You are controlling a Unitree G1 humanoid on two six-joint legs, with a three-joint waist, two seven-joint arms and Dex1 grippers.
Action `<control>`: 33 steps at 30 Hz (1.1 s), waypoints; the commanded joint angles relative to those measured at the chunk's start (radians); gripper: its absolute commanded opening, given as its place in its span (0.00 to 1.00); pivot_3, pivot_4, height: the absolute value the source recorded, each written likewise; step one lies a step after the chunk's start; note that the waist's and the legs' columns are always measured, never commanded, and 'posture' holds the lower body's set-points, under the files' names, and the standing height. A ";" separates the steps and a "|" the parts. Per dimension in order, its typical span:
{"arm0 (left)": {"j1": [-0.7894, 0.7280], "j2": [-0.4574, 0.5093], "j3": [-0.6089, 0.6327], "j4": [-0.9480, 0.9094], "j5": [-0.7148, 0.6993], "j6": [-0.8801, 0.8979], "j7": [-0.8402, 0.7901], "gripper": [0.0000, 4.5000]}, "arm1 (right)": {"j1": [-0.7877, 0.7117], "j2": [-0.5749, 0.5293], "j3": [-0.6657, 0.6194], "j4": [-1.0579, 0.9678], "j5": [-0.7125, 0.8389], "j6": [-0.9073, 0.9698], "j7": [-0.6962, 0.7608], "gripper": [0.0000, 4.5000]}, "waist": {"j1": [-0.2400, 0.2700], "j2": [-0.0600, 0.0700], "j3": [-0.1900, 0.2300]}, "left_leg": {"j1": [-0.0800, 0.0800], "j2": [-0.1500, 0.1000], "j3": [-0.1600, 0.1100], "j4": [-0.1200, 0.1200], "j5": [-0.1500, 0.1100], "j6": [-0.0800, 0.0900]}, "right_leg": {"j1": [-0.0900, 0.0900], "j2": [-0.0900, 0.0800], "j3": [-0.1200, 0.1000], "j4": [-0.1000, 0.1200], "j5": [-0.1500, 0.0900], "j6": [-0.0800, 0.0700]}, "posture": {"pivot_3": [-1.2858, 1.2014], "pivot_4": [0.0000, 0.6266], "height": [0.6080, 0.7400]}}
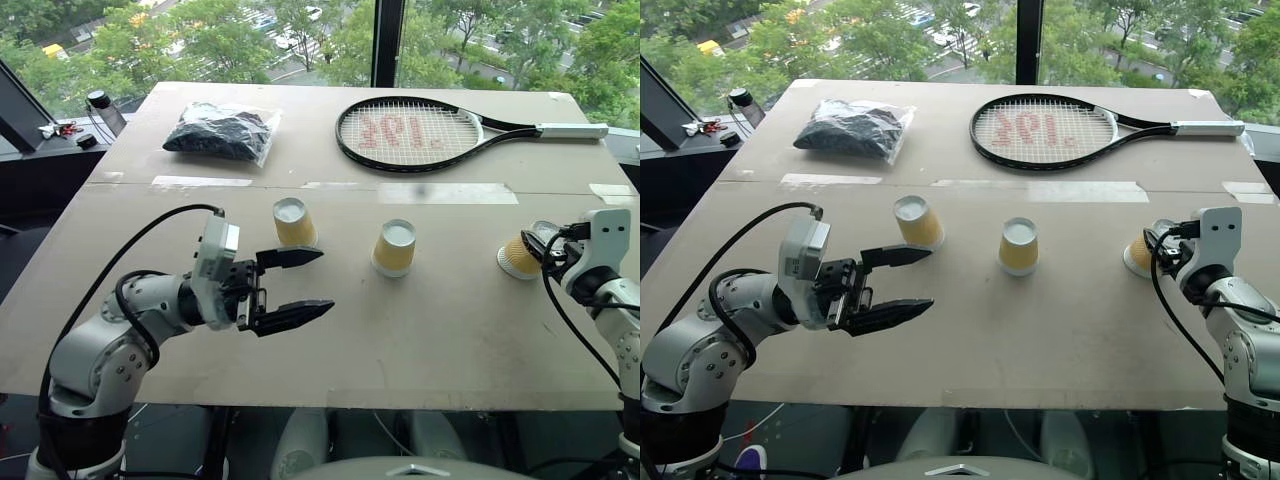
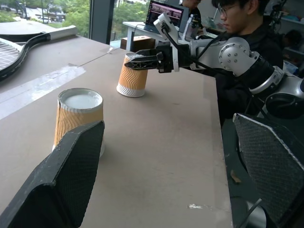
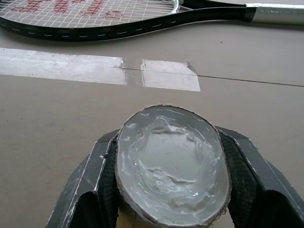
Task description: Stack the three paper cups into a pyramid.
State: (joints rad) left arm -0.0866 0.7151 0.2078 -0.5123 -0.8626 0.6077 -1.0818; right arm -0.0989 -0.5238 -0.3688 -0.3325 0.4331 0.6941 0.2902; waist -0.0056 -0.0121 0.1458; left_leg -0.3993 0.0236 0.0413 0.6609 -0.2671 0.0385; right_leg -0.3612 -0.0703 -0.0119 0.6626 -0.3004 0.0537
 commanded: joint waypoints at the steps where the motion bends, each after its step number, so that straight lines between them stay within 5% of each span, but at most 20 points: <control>1: 0.024 -0.009 0.026 -0.026 0.025 -0.059 0.024 1.00 | 0.004 -0.019 -0.020 -0.107 0.057 -0.025 0.065 0.46 | -0.002 0.000 0.000 | 0.000 0.000 0.000 0.000 0.000 0.000 | 0.000 0.000 0.000 0.000 0.000 0.000 | 0.52 0.24 1.00; 5: 0.083 0.000 0.047 -0.002 0.016 -0.090 -0.021 1.00 | 0.003 -0.047 0.079 -0.253 0.157 0.023 0.180 0.46 | -0.010 0.001 0.000 | 0.000 0.001 0.000 -0.001 0.000 0.000 | 0.000 0.000 0.001 0.000 0.000 0.000 | 0.52 0.24 1.00; 12: 0.146 0.049 0.088 0.027 -0.010 -0.088 -0.088 1.00 | -0.105 -0.083 0.302 -0.228 0.075 0.002 0.239 0.46 | -0.002 -0.001 0.001 | 0.001 0.000 0.000 -0.002 0.000 0.001 | -0.001 0.000 0.000 0.000 0.000 0.000 | 0.52 0.24 1.00; 33: 0.279 0.046 0.187 -0.033 -0.037 -0.101 -0.072 1.00 | -0.201 -0.063 0.430 -0.013 -0.075 -0.129 0.332 0.46 | -0.006 -0.002 0.003 | 0.000 0.000 -0.001 -0.002 0.000 0.000 | -0.001 -0.002 -0.001 -0.001 0.000 0.000 | 0.52 0.24 1.00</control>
State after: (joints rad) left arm 0.1854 0.7555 0.3578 -0.5077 -0.8701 0.5230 -1.1467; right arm -0.2833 -0.5881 0.0655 -0.3403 0.3684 0.5964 0.6129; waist -0.0119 -0.0141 0.1490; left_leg -0.3993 0.0237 0.0407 0.6587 -0.2674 0.0390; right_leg -0.3620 -0.0726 -0.0126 0.6613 -0.3005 0.0533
